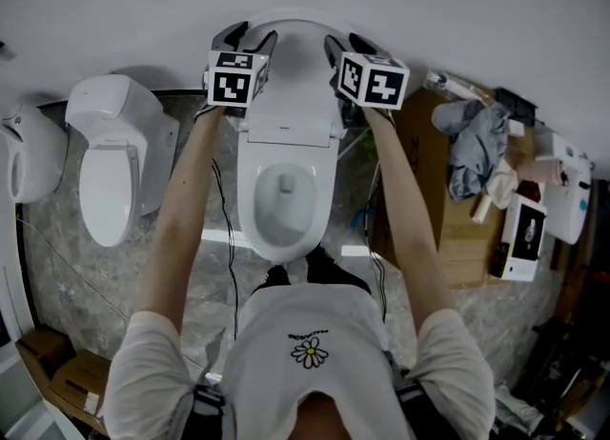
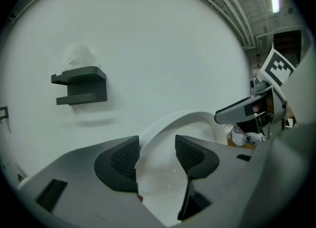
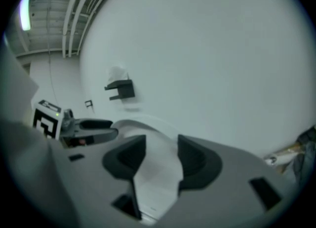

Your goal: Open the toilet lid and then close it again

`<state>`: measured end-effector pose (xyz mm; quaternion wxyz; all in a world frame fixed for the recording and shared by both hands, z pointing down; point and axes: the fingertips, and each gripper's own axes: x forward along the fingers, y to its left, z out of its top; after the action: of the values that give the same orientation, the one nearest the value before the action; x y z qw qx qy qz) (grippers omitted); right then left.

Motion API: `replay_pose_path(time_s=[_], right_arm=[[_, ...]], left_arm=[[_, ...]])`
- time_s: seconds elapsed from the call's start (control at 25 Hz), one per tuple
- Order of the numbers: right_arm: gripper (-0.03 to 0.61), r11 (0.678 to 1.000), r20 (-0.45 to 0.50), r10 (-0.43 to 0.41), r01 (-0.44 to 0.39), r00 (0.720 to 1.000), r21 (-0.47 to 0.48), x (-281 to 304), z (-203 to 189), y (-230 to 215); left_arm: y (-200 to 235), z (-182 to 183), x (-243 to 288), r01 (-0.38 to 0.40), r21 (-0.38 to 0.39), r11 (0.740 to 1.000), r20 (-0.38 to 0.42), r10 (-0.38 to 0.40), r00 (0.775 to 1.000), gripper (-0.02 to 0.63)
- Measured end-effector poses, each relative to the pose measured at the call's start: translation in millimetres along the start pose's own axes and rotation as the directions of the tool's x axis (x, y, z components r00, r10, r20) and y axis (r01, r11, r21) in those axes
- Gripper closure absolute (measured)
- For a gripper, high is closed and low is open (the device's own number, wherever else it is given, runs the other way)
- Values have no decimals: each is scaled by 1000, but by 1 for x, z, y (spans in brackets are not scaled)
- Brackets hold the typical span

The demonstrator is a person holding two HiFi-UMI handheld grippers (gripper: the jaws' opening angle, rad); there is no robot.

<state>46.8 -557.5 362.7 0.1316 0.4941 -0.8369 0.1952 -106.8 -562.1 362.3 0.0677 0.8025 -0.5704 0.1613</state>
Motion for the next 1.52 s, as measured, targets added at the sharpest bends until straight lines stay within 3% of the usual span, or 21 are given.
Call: replay_pose_path(time_s=[0.2,0.32,0.64,1.0,1.16,1.24,1.36,1.52], right_arm=[[373,1000,-27,-4,4,1000,-3,-7,-2,5],[373,1000,-14,-11,11,1000,-24,-22,3,13],[373,994,132,-27,40,991,-101,-95,26,59],[380,990,328,-34,76,944,-117,-196,33,116],[399,988,352,-18,70,936,-137,-234,18,131],[417,985,348,-6,65,938,-159,-248,8,135],[522,985,360,-2,64,933,-163,-267,-7,137],[548,985,367,-4,67,930,-158,-283,-29,146]], left_arm=[[-5,4,-10,15,-30,999,-12,-16,1000,365],[-13,20,-26,15,-6,1000,32,-15,999,365],[-36,70,-111,72,-30,997,197,-65,978,365],[-65,82,-220,100,-81,992,328,-68,942,427],[-74,72,-261,29,-95,995,339,5,941,481],[-72,67,-278,-39,-109,993,342,74,937,565],[-79,56,-295,-80,-118,990,333,116,936,589],[-93,36,-307,-95,-132,987,305,131,943,592]])
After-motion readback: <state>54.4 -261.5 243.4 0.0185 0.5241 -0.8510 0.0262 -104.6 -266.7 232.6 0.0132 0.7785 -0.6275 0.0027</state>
